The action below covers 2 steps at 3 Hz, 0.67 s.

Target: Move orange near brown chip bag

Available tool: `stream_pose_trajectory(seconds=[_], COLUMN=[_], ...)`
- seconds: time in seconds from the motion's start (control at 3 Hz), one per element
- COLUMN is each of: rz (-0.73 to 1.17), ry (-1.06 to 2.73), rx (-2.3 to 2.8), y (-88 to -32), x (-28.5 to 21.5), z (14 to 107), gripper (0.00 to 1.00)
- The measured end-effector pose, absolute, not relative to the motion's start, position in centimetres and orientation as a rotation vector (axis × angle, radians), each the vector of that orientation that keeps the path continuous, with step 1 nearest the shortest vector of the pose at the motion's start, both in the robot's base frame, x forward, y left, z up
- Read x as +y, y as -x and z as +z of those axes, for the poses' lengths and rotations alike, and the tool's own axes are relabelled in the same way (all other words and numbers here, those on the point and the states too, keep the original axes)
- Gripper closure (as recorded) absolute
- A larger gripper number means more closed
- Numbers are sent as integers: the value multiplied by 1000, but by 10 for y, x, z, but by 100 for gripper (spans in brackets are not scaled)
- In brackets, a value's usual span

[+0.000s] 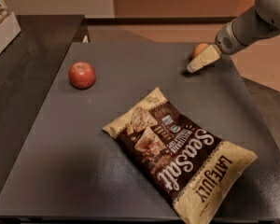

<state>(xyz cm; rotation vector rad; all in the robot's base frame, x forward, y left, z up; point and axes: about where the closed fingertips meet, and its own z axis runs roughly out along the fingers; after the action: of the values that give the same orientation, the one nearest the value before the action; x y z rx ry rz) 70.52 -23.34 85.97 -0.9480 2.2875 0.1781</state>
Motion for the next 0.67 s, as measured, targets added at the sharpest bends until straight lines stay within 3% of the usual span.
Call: stream_pose_trajectory(seconds=[0.33,0.67], rz=[172,158], ry=[939,939], rx=[2287,2272], y=[-719,-725], x=[-234,-235], z=[854,852], gripper=[0,17])
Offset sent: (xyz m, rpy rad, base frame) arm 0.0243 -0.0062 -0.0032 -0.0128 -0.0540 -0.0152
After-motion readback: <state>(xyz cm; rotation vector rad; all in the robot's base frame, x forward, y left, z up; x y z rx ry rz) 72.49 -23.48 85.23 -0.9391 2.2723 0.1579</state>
